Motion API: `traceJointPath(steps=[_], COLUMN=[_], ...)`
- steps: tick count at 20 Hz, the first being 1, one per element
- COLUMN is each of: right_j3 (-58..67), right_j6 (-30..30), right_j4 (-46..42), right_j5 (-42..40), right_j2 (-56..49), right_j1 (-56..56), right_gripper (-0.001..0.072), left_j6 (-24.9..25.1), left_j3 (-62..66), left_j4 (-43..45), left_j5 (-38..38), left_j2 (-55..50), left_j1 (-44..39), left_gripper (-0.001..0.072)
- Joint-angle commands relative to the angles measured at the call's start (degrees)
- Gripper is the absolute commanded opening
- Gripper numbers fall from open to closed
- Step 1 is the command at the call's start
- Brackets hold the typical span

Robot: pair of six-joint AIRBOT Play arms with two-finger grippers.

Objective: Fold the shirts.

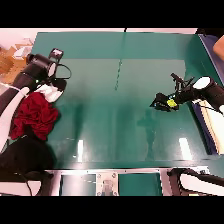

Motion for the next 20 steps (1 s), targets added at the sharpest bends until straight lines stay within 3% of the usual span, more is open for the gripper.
traceJointPath(steps=[1, 4, 5, 7, 8, 11, 14, 16, 20], right_j3=[-0.02, 0.00, -0.02, 0.00, 0.00, 0.04, 0.85, 2.51, 5.07], right_j6=[0.04, 0.04, 0.04, 0.02, 0.02, -0.20, -0.68, -1.53, -1.66], right_j4=[0.50, 0.76, 1.14, 2.49, 3.15, 3.74, 3.67, 3.67, 3.67], right_j5=[-1.60, -2.93, -2.91, -2.91, -2.91, -2.89, -1.38, 1.16, 4.04], right_j2=[-0.02, -0.02, -0.02, -0.02, 0.00, 0.07, 0.13, 0.31, 2.36], right_j1=[0.00, 0.00, 0.00, 0.00, 0.00, 0.00, -0.74, -2.01, -5.38], right_gripper=[0.0416, 0.0414, 0.0389, 0.0132, 0.0011, 0.0012, 0.0012, 0.0012, 0.0012], left_j6=[4.04, 5.62, 5.88, 9.60, 10.14, 10.40, 13.88, 16.13, 15.96], left_j3=[0.00, 0.00, 0.00, 0.96, 2.54, 11.80, 21.64, 26.14, 28.09], left_j4=[2.51, 2.82, 3.04, 3.17, 2.99, 1.16, -9.38, -17.79, -24.11], left_j5=[4.66, 6.97, 6.97, 7.04, 6.08, -0.02, -4.92, -7.28, -6.84], left_j2=[-6.27, -10.64, -11.43, -11.41, -11.41, -11.21, -9.09, -6.84, -1.97], left_j1=[5.27, 6.69, 6.71, 6.69, 6.45, 4.52, 0.39, -4.15, -16.28], left_gripper=[0.0685, 0.0682, 0.0625, 0.0037, 0.0028, 0.0027, 0.0027, 0.0027, 0.0026])
